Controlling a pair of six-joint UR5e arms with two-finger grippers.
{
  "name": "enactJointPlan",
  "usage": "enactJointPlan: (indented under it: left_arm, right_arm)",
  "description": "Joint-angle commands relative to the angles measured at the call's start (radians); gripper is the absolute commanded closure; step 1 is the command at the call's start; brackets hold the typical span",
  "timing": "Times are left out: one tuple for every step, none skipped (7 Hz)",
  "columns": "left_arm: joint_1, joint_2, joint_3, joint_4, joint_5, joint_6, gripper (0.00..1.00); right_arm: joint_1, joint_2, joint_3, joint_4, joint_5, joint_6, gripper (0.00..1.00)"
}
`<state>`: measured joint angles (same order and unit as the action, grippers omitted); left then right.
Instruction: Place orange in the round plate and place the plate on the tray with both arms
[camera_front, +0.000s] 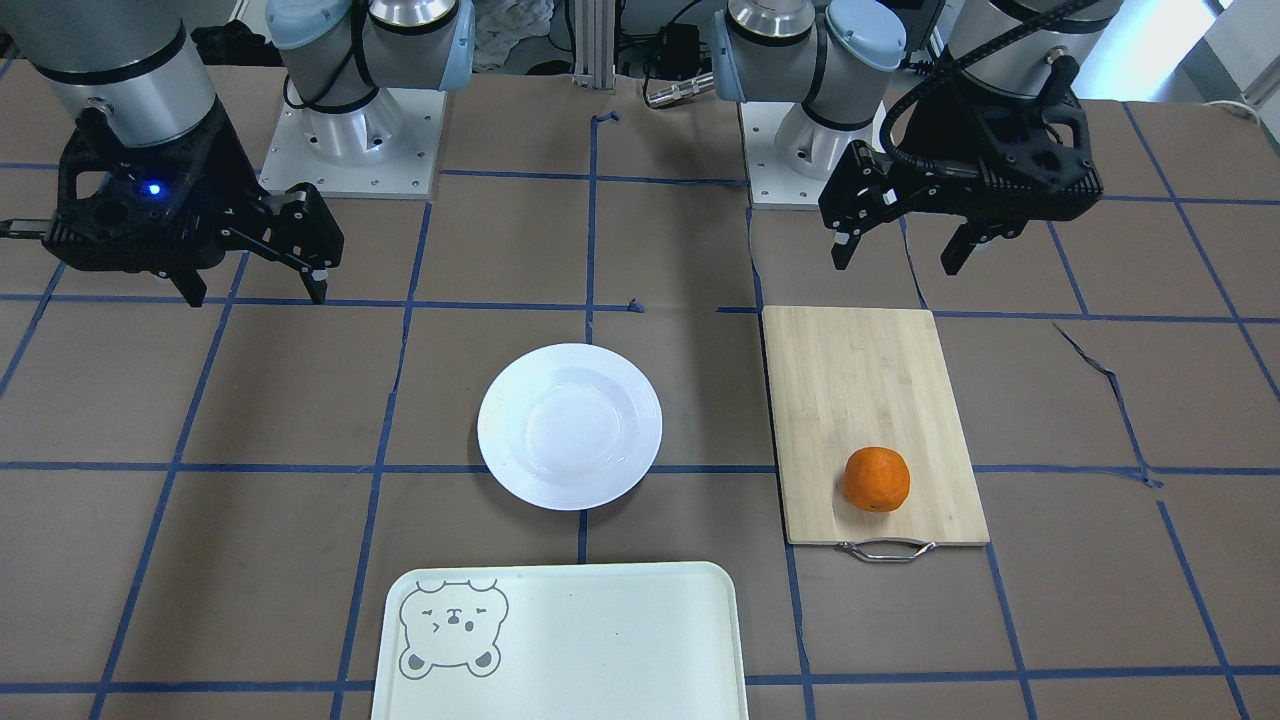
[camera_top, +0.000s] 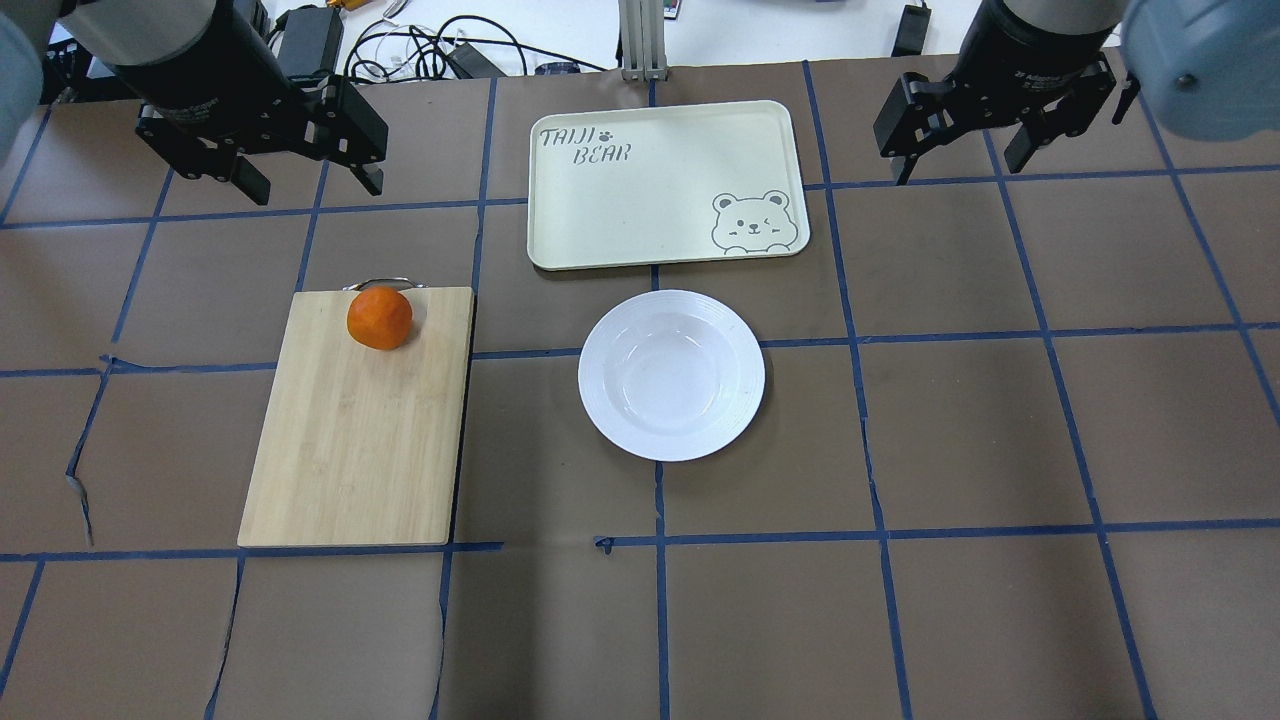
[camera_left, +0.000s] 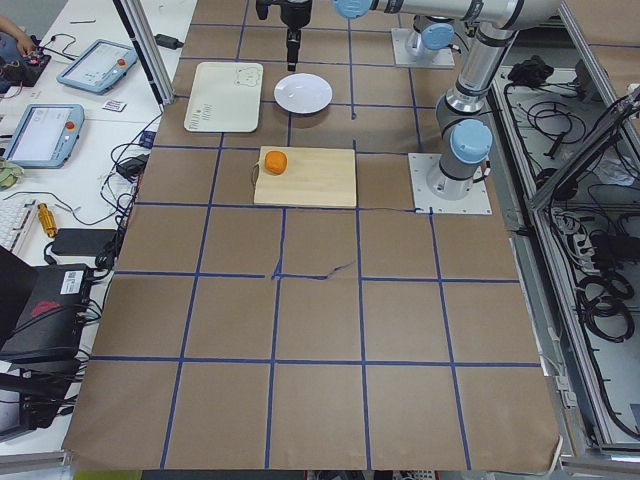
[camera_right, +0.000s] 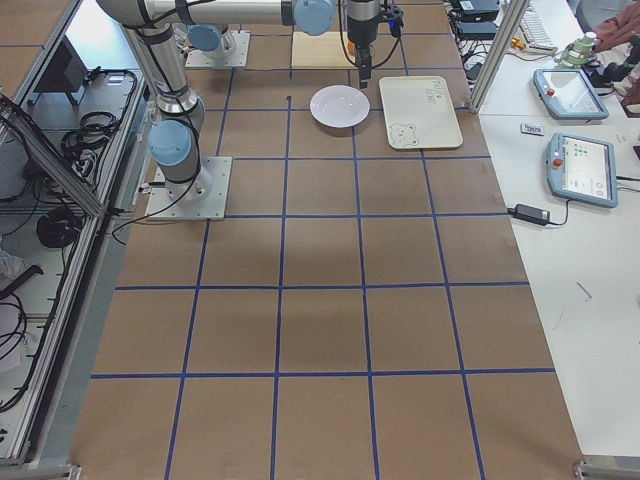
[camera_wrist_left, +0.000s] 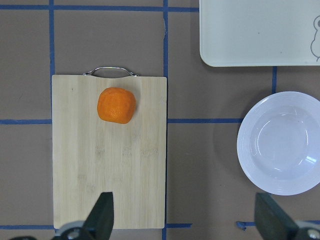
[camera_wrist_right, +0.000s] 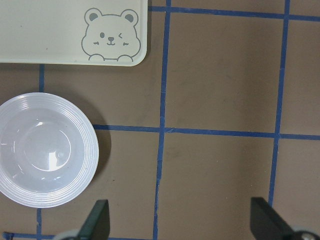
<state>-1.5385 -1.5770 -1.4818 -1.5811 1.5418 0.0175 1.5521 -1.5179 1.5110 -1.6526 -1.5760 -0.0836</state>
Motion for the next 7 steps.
enactJointPlan:
  left_arm:
    - [0.008, -0.021, 0.000, -0.011, -0.002, 0.010, 0.00]
    - [0.011, -0.064, -0.030, -0.020, 0.026, 0.006, 0.00]
    - [0.012, -0.095, -0.096, -0.010, 0.116, 0.007, 0.00]
    - [0.038, -0.122, -0.135, -0.010, 0.148, 0.016, 0.00]
    - [0.072, -0.165, -0.173, 0.013, 0.149, 0.063, 0.00]
    - [0.078, -0.205, -0.217, 0.123, 0.152, 0.153, 0.00]
    - [0.078, -0.256, -0.265, 0.271, 0.156, 0.206, 0.00]
  right_arm:
    - [0.002, 0.001, 0.000, -0.009, 0.007, -0.002, 0.00]
    - [0.002, 0.001, 0.000, -0.009, 0.005, -0.002, 0.00]
    - [0.002, 0.001, 0.000, -0.009, 0.005, -0.002, 0.00]
    - [0.002, 0.001, 0.000, -0.009, 0.007, -0.002, 0.00]
    - [0.002, 0.001, 0.000, -0.009, 0.005, -0.002, 0.00]
    - [0.002, 0.001, 0.000, -0.009, 0.007, -0.002, 0.00]
    - [0.002, 0.001, 0.000, -0.009, 0.007, -0.002, 0.00]
